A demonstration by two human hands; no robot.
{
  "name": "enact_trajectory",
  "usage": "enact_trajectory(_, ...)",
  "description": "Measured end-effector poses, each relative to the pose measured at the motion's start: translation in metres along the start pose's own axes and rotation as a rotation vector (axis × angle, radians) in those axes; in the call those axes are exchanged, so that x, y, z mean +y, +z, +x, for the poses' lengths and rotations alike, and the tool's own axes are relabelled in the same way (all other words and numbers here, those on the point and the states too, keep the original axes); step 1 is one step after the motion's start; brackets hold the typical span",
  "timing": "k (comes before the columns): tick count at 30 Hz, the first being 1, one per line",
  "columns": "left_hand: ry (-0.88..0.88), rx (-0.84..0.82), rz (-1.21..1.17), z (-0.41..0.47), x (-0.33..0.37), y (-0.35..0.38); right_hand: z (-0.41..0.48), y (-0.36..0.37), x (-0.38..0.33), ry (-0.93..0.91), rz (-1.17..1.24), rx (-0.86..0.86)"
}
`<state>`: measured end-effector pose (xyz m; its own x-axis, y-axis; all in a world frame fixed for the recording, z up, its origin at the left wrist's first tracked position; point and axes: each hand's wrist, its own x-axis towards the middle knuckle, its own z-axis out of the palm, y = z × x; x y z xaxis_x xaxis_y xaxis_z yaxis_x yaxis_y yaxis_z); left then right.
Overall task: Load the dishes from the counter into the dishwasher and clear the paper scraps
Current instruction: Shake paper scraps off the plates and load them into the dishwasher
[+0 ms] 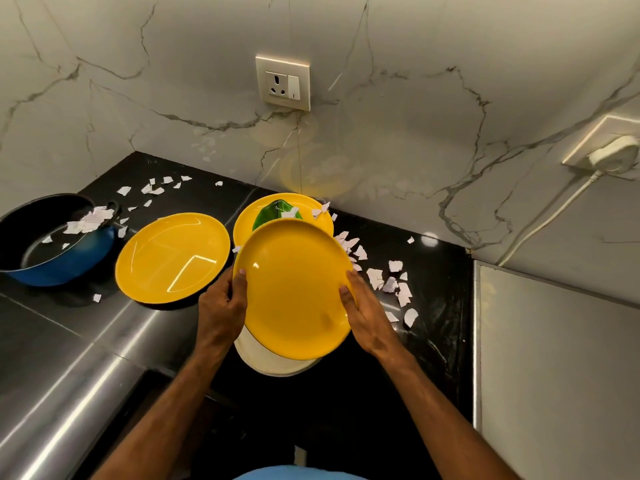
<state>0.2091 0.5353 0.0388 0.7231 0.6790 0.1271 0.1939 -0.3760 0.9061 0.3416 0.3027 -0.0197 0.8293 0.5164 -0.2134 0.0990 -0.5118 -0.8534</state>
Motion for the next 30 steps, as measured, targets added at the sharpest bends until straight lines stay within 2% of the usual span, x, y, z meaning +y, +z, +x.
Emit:
enact_trajectory(4,-0.015,-0.025,-0.033,-0.003,0.0,-0.006,-0.014,0.01,-0.004,-0.01,0.086,0.038)
enact_trajectory(9,-0.093,-0.054,-0.11,-0.01,0.006,-0.01,-0.032,0.012,0.003,0.125,0.151,0.315)
enact_trajectory(13,-0.177,-0.193,-0.216,-0.006,0.005,-0.018,-0.055,0.007,-0.002,0.154,0.331,0.434)
enact_trajectory(16,-0.22,-0.333,-0.238,-0.005,0.003,-0.025,-0.074,0.007,-0.001,0.19,0.482,0.596)
enact_trajectory(19,-0.233,-0.452,-0.231,-0.012,-0.001,-0.03,-0.101,0.007,0.004,0.217,0.478,0.719)
enact_trajectory(23,-0.249,-0.522,-0.248,-0.031,0.002,-0.024,-0.156,0.015,0.01,0.249,0.468,0.838)
enact_trajectory(30,-0.198,-0.687,-0.233,-0.098,0.014,0.023,-0.276,0.033,0.04,0.422,0.48,1.113)
